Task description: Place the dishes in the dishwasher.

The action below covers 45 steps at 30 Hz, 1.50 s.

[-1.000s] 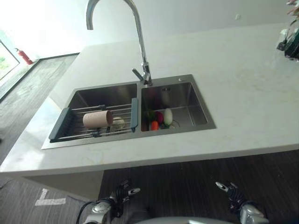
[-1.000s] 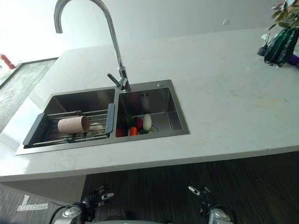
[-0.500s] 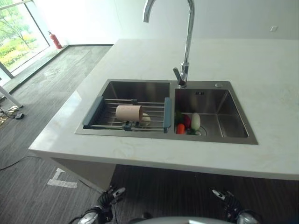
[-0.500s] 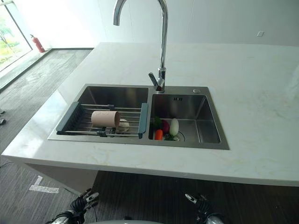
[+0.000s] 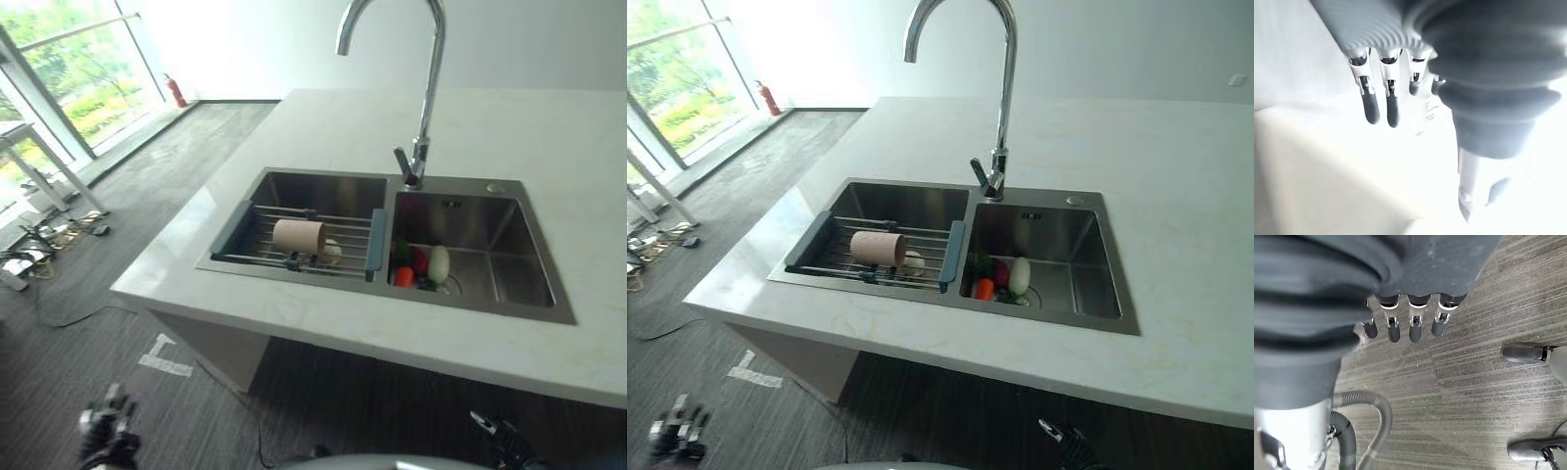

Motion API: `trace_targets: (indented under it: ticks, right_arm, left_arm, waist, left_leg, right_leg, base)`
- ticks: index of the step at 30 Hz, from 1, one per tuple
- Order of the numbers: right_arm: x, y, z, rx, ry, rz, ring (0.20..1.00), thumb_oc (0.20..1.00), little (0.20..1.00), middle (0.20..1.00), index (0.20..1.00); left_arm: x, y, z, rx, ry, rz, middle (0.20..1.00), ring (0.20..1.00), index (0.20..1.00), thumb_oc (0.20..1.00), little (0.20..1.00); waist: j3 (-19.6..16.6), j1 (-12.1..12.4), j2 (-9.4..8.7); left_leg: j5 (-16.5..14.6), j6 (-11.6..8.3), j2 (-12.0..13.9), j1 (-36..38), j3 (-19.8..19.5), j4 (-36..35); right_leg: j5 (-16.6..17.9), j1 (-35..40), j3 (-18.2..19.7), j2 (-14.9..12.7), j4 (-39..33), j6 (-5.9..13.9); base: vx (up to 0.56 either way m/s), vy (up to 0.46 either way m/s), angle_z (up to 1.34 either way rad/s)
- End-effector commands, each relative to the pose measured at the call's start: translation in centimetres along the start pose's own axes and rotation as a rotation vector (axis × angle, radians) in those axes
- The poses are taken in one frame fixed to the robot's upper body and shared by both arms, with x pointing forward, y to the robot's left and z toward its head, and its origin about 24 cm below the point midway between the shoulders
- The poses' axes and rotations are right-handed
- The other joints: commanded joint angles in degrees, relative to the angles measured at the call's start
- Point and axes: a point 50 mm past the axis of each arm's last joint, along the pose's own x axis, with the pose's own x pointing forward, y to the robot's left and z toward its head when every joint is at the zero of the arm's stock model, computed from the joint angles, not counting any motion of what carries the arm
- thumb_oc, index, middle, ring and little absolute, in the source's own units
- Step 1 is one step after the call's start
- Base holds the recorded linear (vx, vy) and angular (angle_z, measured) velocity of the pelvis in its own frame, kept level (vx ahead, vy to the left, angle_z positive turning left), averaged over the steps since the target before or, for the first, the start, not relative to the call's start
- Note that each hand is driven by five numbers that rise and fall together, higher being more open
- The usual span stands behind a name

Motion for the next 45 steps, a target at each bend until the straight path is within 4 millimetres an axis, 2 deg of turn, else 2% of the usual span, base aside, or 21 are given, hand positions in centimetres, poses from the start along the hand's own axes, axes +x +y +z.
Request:
trace_targets:
  ticks: [1,5,7,9,10,12,14,17,19,22,23,28,32,33,34,35,39,40,45]
  right_arm:
    - [0.8,1.5,2.4,0.063,-0.098,0.007,1.0,1.0,1.0,1.0,1.0]
    - [0.7,1.4,2.1,0.076,-0.095,0.001,1.0,1.0,1.0,1.0,1.0]
    - [0.6,1.4,1.9,0.082,-0.093,0.0,1.0,1.0,1.0,1.0,1.0]
    - [0.6,1.4,1.6,0.075,-0.086,0.002,1.0,1.0,1.0,1.0,1.0]
    - [0.5,1.3,1.4,0.071,-0.077,0.001,1.0,1.0,1.0,1.0,1.0]
    - [0.5,1.2,1.3,0.07,-0.072,-0.001,1.0,1.0,1.0,1.0,1.0]
    - [0.4,1.2,1.1,0.072,-0.068,-0.001,1.0,1.0,1.0,1.0,1.0]
    - [0.3,1.3,0.8,0.069,-0.068,0.006,1.0,1.0,1.0,1.0,1.0]
    - [0.2,1.3,0.7,0.053,-0.066,0.018,1.0,1.0,1.0,1.0,1.0]
    - [0.2,1.5,0.6,0.027,-0.055,0.037,1.0,1.0,1.0,1.0,1.0]
    - [0.3,1.7,0.5,0.014,-0.044,0.045,1.0,1.0,1.0,1.0,1.0]
    - [0.1,1.6,-0.2,0.015,-0.022,0.036,1.0,1.0,1.0,1.0,1.0]
    - [-0.1,1.0,-0.5,-0.009,-0.011,0.027,1.0,1.0,1.0,1.0,1.0]
    - [-0.1,0.9,-0.5,-0.009,-0.01,0.028,1.0,1.0,1.0,1.0,1.0]
    - [-0.2,0.5,-0.6,-0.018,-0.006,0.022,1.0,1.0,1.0,1.0,1.0]
    - [-0.3,0.3,-0.7,-0.013,-0.005,0.014,1.0,1.0,1.0,1.0,1.0]
    - [-0.5,-0.1,-1.2,-0.023,0.005,0.007,1.0,1.0,1.0,1.0,1.0]
    - [-0.7,-0.3,-1.5,-0.029,0.01,0.006,1.0,1.0,1.0,1.0,1.0]
    - [-1.0,-0.8,-2.1,-0.033,0.018,-0.014,1.0,1.0,1.0,1.0,1.0]
  left_arm:
    - [1.8,-1.7,5.0,-0.068,-0.203,0.047,1.0,1.0,1.0,1.0,1.0]
    - [2.1,-2.0,8.8,-0.103,-0.355,0.118,1.0,1.0,1.0,1.0,1.0]
    - [2.1,-2.3,10.1,-0.142,-0.407,0.147,1.0,1.0,1.0,1.0,1.0]
    - [1.5,-3.3,13.3,-0.153,-0.567,0.152,1.0,1.0,1.0,1.0,1.0]
    - [0.7,-5.3,15.7,-0.14,-0.685,0.083,1.0,1.0,1.0,1.0,1.0]
    - [-0.4,-7.7,18.0,-0.123,-0.796,-0.016,1.0,1.0,1.0,1.0,1.0]
    - [-2.1,-10.9,20.7,-0.059,-0.902,-0.134,1.0,1.0,1.0,1.0,1.0]
    - [-5.1,-15.8,23.2,0.117,-1.069,-0.305,1.0,1.0,1.0,1.0,1.0]
    - [-6.5,-18.4,24.5,0.187,-1.098,-0.461,1.0,1.0,1.0,1.0,1.0]
    - [-7.4,-21.0,24.4,0.289,-1.093,-0.6,1.0,1.0,1.0,1.0,1.0]
    - [-7.9,-22.7,24.1,0.381,-1.096,-0.652,1.0,1.0,1.0,1.0,1.0]
    - [-8.8,-26.5,23.2,0.623,-1.076,-0.818,1.0,1.0,1.0,1.0,1.0]
    - [-8.7,-28.1,23.1,0.772,-1.088,-0.833,1.0,1.0,1.0,1.0,1.0]
    - [-8.7,-28.2,23.1,0.779,-1.089,-0.833,1.0,1.0,1.0,1.0,1.0]
    - [-8.7,-28.9,23.3,0.854,-1.119,-0.826,1.0,1.0,1.0,1.0,1.0]
    - [-8.7,-29.3,23.4,0.886,-1.131,-0.829,1.0,1.0,1.0,1.0,1.0]
    - [-8.7,-30.5,23.6,0.959,-1.146,-0.824,1.0,1.0,1.0,1.0,1.0]
    - [-8.7,-31.0,23.5,0.992,-1.14,-0.82,1.0,1.0,1.0,1.0,1.0]
    - [-8.0,-31.6,22.1,1.11,-1.131,-0.787,1.0,1.0,1.0,1.0,1.0]
  waist:
    - [1.2,1.5,-0.89]
    - [1.0,1.8,-0.61]
    - [1.0,1.9,-0.62]
    - [0.9,1.9,-0.64]
    - [0.9,2.0,-0.72]
    - [0.8,2.1,-0.76]
    - [0.8,2.0,-0.8]
    - [0.5,1.4,-0.96]
    - [0.1,0.6,-0.91]
    - [-0.1,-0.4,-0.88]
    - [-0.2,-1.3,-0.82]
    - [-0.7,-4.4,-0.82]
    - [-0.7,-7.0,-0.91]
    - [-0.7,-7.0,-0.95]
    - [-0.6,-8.6,-1.03]
    - [-0.4,-9.2,-1.11]
    - [-0.4,-11.5,-1.48]
    - [0.0,-12.6,-1.65]
    - [0.7,-14.5,-2.04]
  left_leg:
    - [-5.4,-3.29,0.7,1.0,0.1,0.4]
    - [-5.3,-3.29,0.6,0.9,-0.2,0.4]
    - [-5.4,-3.31,0.5,0.9,-0.3,0.4]
    - [-5.4,-3.29,0.5,0.9,-0.5,0.4]
    - [-5.5,-3.22,0.5,1.1,-0.6,0.4]
    - [-5.6,-3.24,0.6,1.1,-0.7,0.4]
    - [-5.6,-3.31,0.7,1.1,-0.5,0.4]
    - [-5.8,-3.39,0.9,1.4,0.2,0.4]
    - [-6.1,-3.38,1.1,1.6,1.0,0.4]
    - [-6.2,-3.16,1.1,1.8,1.9,0.4]
    - [-6.6,-3.06,1.1,2.4,2.6,0.4]
    - [-7.4,-2.4,1.1,3.4,5.1,0.4]
    - [-8.1,-2.01,1.1,4.3,7.4,0.4]
    - [-8.2,-1.99,1.1,4.3,7.5,0.4]
    - [-8.4,-1.82,1.2,4.8,8.8,0.4]
    - [-8.7,-1.75,1.2,5.3,9.4,0.4]
    - [-8.9,-1.38,1.4,5.9,11.5,0.4]
    - [-9.3,-1.17,1.5,6.6,12.3,0.4]
    - [-9.4,-0.99,1.7,6.9,14.0,0.4]
  right_leg:
    - [-0.9,-1.9,-0.9,-0.8,0.3,0.86]
    - [-1.0,-1.7,-1.6,-0.9,0.3,0.86]
    - [-1.1,-1.6,-1.8,-0.9,0.3,0.89]
    - [-1.3,-1.5,-1.7,-0.9,0.3,0.78]
    - [-1.3,-1.4,-1.5,-0.8,0.3,0.75]
    - [-1.4,-1.3,-1.5,-0.7,0.3,0.66]
    - [-1.4,-1.2,-1.4,-0.7,0.3,0.63]
    - [-1.4,-1.2,-1.2,-0.6,0.4,0.69]
    - [-1.4,-1.4,-0.5,-0.5,0.4,0.91]
    - [-1.0,-1.8,0.6,-0.5,0.3,1.17]
    - [-1.1,-1.8,1.5,-0.4,0.3,1.39]
    - [-0.3,-2.8,4.1,-0.3,0.3,2.16]
    - [0.4,-3.6,6.3,-0.4,0.3,2.89]
    - [0.5,-3.6,6.5,-0.4,0.3,2.92]
    - [1.0,-4.1,7.7,-0.5,0.3,3.34]
    - [1.0,-4.0,8.2,-0.5,0.3,3.58]
    - [2.0,-5.2,10.4,-0.5,0.3,4.17]
    - [2.3,-5.4,11.7,-0.4,0.3,4.49]
    - [3.1,-6.7,13.5,-0.3,0.3,4.88]
  base:
    - [0.03,-0.009,0.19]
    - [0.01,-0.004,0.06]
    - [0.01,-0.008,0.12]
    - [0.02,-0.006,0.14]
    - [0.02,-0.002,0.05]
    - [0.0,0.0,0.0]
    - [0.0,0.0,0.0]
    - [0.0,0.003,0.01]
    - [0.0,0.0,0.0]
    - [0.0,0.026,-0.15]
    - [0.01,0.045,-0.24]
    - [0.03,0.043,-0.32]
    - [0.04,0.032,-0.28]
    - [0.05,0.021,-0.65]
    - [0.06,0.021,-0.52]
    - [0.08,0.018,-0.26]
    - [0.06,-0.007,-0.34]
    - [0.06,-0.029,-0.4]
    - [0.04,-0.045,-0.47]
